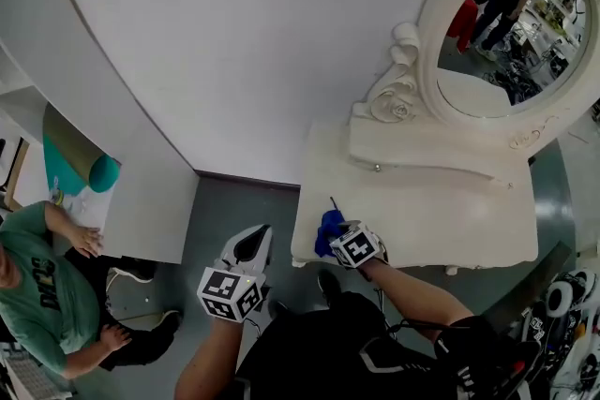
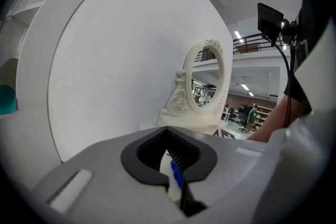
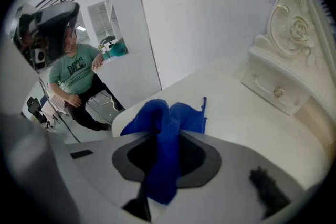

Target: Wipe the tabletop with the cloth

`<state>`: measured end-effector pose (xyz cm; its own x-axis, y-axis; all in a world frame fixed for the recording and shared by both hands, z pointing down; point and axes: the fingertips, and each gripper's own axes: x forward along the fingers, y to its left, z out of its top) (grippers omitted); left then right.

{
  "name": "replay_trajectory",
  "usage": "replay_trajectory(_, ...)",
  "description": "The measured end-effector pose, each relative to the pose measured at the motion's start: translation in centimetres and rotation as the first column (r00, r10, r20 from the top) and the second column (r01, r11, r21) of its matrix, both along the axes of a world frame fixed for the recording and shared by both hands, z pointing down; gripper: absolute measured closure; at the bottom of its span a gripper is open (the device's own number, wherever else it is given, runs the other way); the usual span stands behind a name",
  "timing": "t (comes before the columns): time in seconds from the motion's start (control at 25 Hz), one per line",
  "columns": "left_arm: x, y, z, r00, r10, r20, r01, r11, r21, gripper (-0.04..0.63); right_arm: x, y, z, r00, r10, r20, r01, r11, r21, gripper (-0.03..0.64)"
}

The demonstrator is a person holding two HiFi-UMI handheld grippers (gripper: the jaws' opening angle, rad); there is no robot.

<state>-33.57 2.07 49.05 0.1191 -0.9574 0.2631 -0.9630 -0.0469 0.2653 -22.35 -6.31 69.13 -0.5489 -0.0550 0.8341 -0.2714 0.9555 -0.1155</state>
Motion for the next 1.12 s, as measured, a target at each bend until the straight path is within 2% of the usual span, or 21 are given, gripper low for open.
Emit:
replay_trajectory(0.16, 0.9, -1.1, -0.3, 0.999, 0.047, -0.005, -0.046, 0.999, 0.016, 0.589, 1.6, 3.2, -0.1, 0.999, -0.041, -0.013, 0.041, 0.999, -0.019, 0.518)
replay_trajectory(0.36, 1.5, -1.7, -0.6, 0.999, 0.05, -0.007, -0.05, 0.999, 0.02, 0.589, 2.6, 4.8, -0.3, 0.998, -0.067, -0.001, 0.066, 0.994, -0.085, 0.518)
replay_trajectory(0.44, 1.8, -1.7, -0.6, 0.999, 0.046, -0.008, -0.046, 0.999, 0.017, 0.589, 2.3, 2.5, -1.1, 0.999, -0.019, 0.037, 0.022, 0.997, -0.079, 0.518)
replay_trajectory(0.6, 1.6, -1.4, -0.1, 1.0, 0.023, -0.001, -0.023, 1.0, -0.01, 0.589, 1.1, -6.8, -2.7, 0.989, 0.119, 0.092, -0.124, 0.991, 0.047, 0.518)
replay_trajectory(0.76, 1.4, -1.2, 0.2, 1.0, -0.002, 0.006, 0.002, 0.999, -0.038, 0.589, 0.3, -14.2, -2.7, 0.983, 0.174, 0.064, -0.181, 0.975, 0.13, 0.518)
replay_trajectory(0.92, 1.0, -1.5, -0.1, 1.0, -0.011, 0.015, 0.012, 0.999, -0.043, 0.589, -0.1, -17.0, -1.2, 0.981, 0.192, 0.006, -0.191, 0.972, 0.135, 0.518)
replay_trajectory(1.12, 0.7, -1.3, -0.1, 1.0, -0.01, 0.01, 0.011, 0.999, -0.035, 0.589, 0.3, -15.5, -0.3, 0.98, 0.201, -0.004, -0.199, 0.975, 0.096, 0.518)
